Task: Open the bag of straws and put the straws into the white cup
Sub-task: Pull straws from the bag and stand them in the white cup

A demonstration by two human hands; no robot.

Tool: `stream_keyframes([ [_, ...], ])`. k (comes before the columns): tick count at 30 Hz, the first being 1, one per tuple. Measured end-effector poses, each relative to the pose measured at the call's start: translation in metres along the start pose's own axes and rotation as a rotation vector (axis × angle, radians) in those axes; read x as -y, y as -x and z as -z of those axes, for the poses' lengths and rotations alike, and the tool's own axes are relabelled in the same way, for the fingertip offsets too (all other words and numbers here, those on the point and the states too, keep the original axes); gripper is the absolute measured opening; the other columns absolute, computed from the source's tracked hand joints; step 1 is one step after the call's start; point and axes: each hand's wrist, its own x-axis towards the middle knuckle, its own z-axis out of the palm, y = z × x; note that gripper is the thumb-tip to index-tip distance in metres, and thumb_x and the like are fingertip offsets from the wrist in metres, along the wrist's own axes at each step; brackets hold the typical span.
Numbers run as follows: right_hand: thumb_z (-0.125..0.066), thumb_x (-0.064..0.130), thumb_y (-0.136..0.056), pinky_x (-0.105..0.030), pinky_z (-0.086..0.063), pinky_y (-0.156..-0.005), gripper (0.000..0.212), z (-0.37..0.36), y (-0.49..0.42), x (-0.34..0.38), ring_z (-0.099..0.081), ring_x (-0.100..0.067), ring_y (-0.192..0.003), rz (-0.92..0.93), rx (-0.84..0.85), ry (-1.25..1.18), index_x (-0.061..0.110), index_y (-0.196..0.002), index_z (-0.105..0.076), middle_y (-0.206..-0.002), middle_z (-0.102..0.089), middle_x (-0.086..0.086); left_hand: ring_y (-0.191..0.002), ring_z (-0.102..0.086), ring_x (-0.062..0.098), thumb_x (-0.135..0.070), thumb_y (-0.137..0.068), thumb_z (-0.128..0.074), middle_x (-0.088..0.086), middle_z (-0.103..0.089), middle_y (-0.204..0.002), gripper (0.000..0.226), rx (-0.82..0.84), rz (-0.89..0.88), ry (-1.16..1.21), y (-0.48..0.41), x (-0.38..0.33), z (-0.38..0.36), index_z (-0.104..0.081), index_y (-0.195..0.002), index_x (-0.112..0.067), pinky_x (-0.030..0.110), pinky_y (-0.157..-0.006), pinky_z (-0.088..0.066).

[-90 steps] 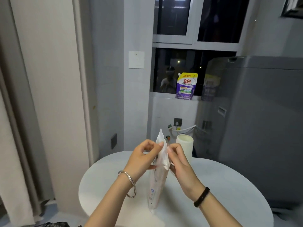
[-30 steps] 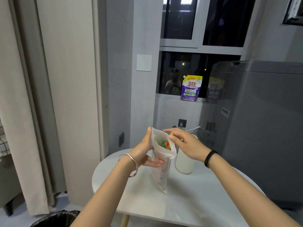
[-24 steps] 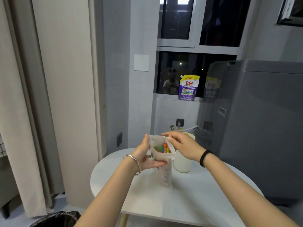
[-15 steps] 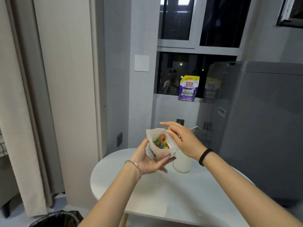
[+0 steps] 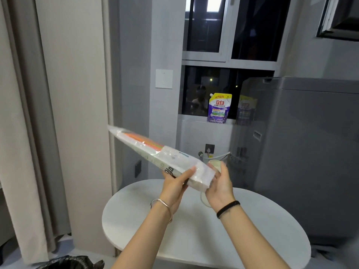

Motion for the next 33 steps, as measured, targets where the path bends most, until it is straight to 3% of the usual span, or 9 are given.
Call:
stream_keyframes([
  [4,-0.038,0.032,-0.097,-0.050,-0.043,-0.102,0.039,-0.002,0.000,-0.013,-0.059,-0.037,-0.110,-0.052,0.016,-0.117,0.008,-0.122,-0.057,-0.119,-0.063,-0.019,-0.105,-0.069,0.017,-0.018,-0.072,-0.080,0.005,-0.065,-0.125,0.076,0.064,-0.044,-0.018,0.007,0.000,-0.008,-0.041,-0.138,-0.023,0.028,-0.078,-0.058],
  [7,-0.049,0.025,-0.092,-0.041,-0.056,-0.076,0.026,-0.005,0.008,-0.017,-0.070,-0.030,-0.079,-0.084,0.054,-0.167,0.010,-0.098,-0.069,-0.085,-0.075,-0.014,-0.098,-0.071,0.016,-0.029,-0.067,-0.081,0.004,-0.066,-0.118,0.078,0.008,-0.077,0.049,0.012,-0.003,-0.020,-0.044,-0.136,-0.024,0.032,-0.078,-0.058],
  [10,-0.051,0.024,-0.092,-0.033,-0.059,-0.058,0.028,-0.006,0.012,-0.016,-0.072,-0.026,-0.068,-0.064,0.084,-0.165,0.013,-0.082,-0.075,-0.078,-0.075,-0.012,-0.107,-0.067,0.022,-0.022,-0.076,-0.079,0.007,-0.065,-0.125,0.068,-0.119,-0.072,0.037,0.015,0.001,-0.024,-0.047,-0.135,-0.021,0.040,-0.088,-0.057],
  [15,-0.049,0.025,-0.095,-0.039,-0.050,-0.083,0.025,-0.003,0.017,-0.015,-0.060,-0.024,-0.092,0.170,0.035,0.161,0.014,-0.115,-0.061,-0.099,-0.064,-0.009,-0.110,-0.064,0.028,-0.022,-0.088,-0.067,0.016,-0.061,-0.132,0.057,-0.166,0.034,0.155,0.024,0.001,-0.022,-0.047,-0.141,-0.012,0.036,-0.076,-0.057],
  [18,-0.052,0.029,-0.093,-0.043,-0.049,-0.093,0.020,0.002,0.024,-0.014,-0.060,-0.026,-0.101,0.408,0.021,0.450,0.013,-0.104,-0.057,-0.107,-0.061,-0.013,-0.091,-0.064,0.024,-0.027,-0.094,-0.058,0.016,-0.061,-0.124,0.054,-0.173,0.133,0.318,0.026,0.000,-0.022,-0.046,-0.142,-0.006,0.030,-0.064,-0.058],
  [21,-0.060,0.026,-0.089,-0.030,-0.054,-0.080,0.017,0.010,0.030,-0.009,-0.061,-0.020,-0.091,0.540,0.072,0.637,0.009,-0.092,-0.060,-0.091,-0.063,-0.005,-0.084,-0.064,0.022,-0.026,-0.094,-0.059,0.015,-0.064,-0.112,0.049,-0.189,0.187,0.401,0.029,0.009,-0.027,-0.048,-0.138,-0.007,0.029,-0.059,-0.060],
  [26,-0.064,0.016,-0.087,-0.014,-0.053,-0.064,0.009,0.025,0.028,0.014,-0.062,-0.002,-0.071,0.614,0.089,0.740,0.008,-0.088,-0.067,-0.083,-0.066,0.003,-0.081,-0.063,0.021,-0.021,-0.091,-0.063,0.010,-0.066,-0.091,0.029,-0.187,0.220,0.397,0.031,0.019,-0.038,-0.052,-0.117,-0.011,0.035,-0.078,-0.053],
  [29,-0.065,0.013,-0.086,-0.021,-0.057,-0.066,0.004,0.031,0.025,0.022,-0.066,-0.010,-0.074,0.632,0.120,0.747,0.011,-0.087,-0.068,-0.084,-0.068,0.004,-0.096,-0.067,0.027,-0.017,-0.090,-0.065,0.014,-0.068,-0.109,0.044,-0.210,0.186,0.378,0.029,0.020,-0.042,-0.049,-0.130,-0.007,0.035,-0.069,-0.058],
  [33,-0.066,0.014,-0.085,-0.019,-0.056,-0.069,0.005,0.035,0.016,0.028,-0.067,-0.016,-0.083,0.675,0.097,0.729,0.019,-0.085,-0.069,-0.088,-0.071,-0.003,-0.117,-0.061,0.031,-0.026,-0.083,-0.073,0.015,-0.063,-0.124,0.059,-0.262,0.204,0.397,0.018,0.016,-0.036,-0.047,-0.134,-0.012,0.044,-0.083,-0.056],
])
